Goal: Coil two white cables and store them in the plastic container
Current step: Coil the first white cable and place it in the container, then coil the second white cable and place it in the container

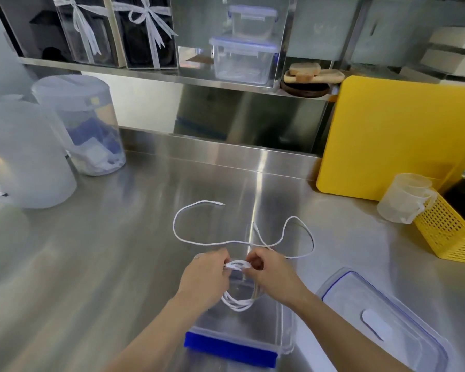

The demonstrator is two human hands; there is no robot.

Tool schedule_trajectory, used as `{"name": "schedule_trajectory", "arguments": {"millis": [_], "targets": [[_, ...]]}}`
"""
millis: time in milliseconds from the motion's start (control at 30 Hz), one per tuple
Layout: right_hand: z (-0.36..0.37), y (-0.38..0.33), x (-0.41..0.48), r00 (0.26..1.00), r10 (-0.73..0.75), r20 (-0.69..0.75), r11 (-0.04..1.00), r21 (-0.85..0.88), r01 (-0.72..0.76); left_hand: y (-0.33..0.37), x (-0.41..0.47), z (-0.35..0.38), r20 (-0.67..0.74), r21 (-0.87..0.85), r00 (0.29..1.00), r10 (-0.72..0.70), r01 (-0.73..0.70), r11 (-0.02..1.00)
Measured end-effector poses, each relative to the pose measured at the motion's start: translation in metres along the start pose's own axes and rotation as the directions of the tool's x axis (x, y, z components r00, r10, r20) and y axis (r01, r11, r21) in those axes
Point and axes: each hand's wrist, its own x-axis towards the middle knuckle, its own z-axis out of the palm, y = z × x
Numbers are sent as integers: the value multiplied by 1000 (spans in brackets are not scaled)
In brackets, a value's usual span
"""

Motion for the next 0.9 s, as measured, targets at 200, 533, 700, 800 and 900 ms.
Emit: {"name": "schedule_trajectory", "arguments": {"millis": [200,533,700,800,900], "targets": [[27,7,0,999,43,7,994,-105,-42,-5,-1,22,111,329,993,46,-81,941],[55,17,7,996,80,40,958,-279,-66,-16,2,34,221,479,973,70,-170,861],[51,17,7,982,96,165,889,-458,-10,-17,6,33,305,477,952,34,-183,860],[32,4,10,957,116,268,868,-496,34,-13,14,15,361,403,932,25,-180,897],[-3,-16,20,924,63,377,870,-474,134,-7,31,-19,350,191,934,76,-150,970]]}}
